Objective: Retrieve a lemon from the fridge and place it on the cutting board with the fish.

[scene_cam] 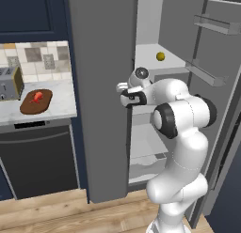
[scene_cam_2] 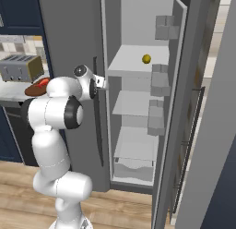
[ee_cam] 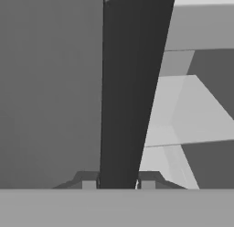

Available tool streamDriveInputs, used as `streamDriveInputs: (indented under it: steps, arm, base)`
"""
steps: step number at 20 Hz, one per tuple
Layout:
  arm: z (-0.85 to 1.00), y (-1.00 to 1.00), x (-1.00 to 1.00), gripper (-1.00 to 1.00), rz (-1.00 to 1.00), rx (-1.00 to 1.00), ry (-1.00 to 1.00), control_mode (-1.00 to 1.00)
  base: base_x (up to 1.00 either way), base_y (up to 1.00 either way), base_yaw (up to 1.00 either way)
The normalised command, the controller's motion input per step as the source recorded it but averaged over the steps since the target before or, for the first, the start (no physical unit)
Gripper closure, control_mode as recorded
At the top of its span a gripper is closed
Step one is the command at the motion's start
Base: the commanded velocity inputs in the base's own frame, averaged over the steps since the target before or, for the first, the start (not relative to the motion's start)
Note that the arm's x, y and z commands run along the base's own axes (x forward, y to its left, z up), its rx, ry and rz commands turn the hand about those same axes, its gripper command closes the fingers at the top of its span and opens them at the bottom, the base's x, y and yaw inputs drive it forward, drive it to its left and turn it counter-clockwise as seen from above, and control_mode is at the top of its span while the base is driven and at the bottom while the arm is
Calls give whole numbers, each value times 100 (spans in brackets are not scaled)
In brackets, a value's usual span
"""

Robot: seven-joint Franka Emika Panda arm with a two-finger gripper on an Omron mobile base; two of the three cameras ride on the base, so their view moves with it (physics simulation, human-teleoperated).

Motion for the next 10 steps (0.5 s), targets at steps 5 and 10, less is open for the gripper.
streamDriveInputs:
  steps: [5,10]
  arm:
    - [1,2,-42,100,-13,0,0,-100]
    - [20,27,-76,100,-23,-5,5,-100]
  base:
    - [0,0,0]
    - [0,0,0]
